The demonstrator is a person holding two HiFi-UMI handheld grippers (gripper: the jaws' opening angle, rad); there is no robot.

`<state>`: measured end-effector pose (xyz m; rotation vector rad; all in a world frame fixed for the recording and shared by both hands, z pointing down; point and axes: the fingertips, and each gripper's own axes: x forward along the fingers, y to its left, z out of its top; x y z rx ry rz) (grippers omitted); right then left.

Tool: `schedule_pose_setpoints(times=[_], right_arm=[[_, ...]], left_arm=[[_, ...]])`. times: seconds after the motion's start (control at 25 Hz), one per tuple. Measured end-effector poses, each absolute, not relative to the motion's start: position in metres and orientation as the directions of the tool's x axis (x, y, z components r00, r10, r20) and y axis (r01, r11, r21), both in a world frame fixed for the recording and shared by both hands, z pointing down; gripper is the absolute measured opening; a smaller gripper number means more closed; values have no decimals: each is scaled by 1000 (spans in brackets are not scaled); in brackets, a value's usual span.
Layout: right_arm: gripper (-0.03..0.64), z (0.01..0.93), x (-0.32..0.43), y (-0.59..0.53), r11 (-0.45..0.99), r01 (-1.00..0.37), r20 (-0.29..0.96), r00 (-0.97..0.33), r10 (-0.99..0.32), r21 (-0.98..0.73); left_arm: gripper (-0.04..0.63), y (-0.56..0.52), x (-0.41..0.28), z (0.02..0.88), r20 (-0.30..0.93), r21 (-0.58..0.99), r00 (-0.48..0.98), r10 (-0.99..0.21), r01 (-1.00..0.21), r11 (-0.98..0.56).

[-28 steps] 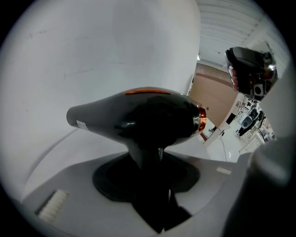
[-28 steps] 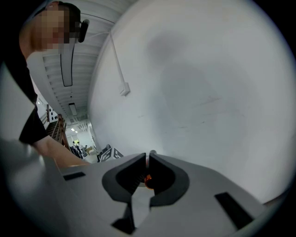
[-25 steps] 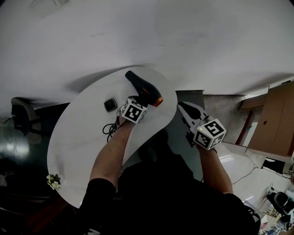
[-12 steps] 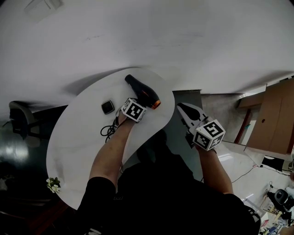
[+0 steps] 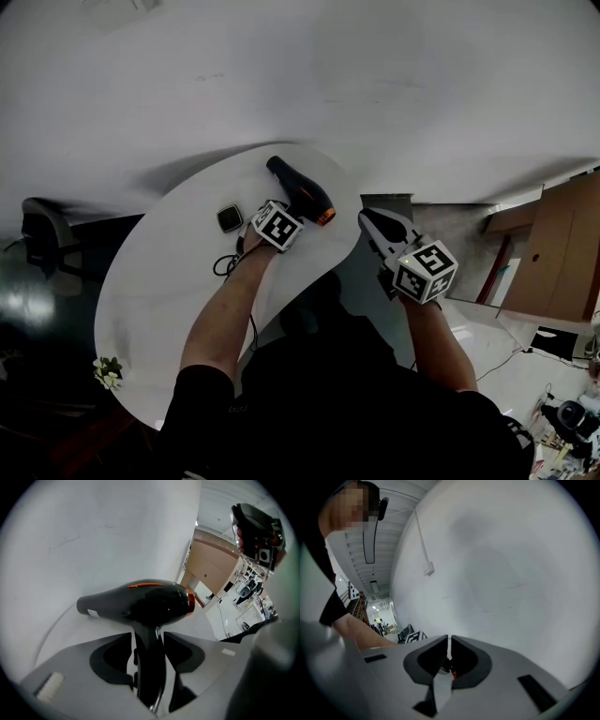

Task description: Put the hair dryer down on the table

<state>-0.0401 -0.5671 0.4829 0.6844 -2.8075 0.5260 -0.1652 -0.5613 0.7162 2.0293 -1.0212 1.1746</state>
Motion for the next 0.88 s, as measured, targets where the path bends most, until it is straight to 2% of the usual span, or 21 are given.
schedule_pose_setpoints(times=[0.12,0.4,0.64,0.88], right_arm=[[12,472,-50,-565,839,-475,268,-872,-409,-265],[12,433,-87,-543,881,-433,214,-894,-393,-191],[12,399,-124,-506,909,-376,147,-924,-353,-179],[12,376,-151,-467,934,-323,109,-945,-309,-155]], left_arm=[[225,-556,-178,692,859,85,328,-392,-849,-522],[224,-541,-234,592,701,20,311,-642,-908,-418],[218,-499,-281,490,471,-11,299,-830,-939,-344],[210,-436,-344,411,242,37,170,-955,-985,-166]])
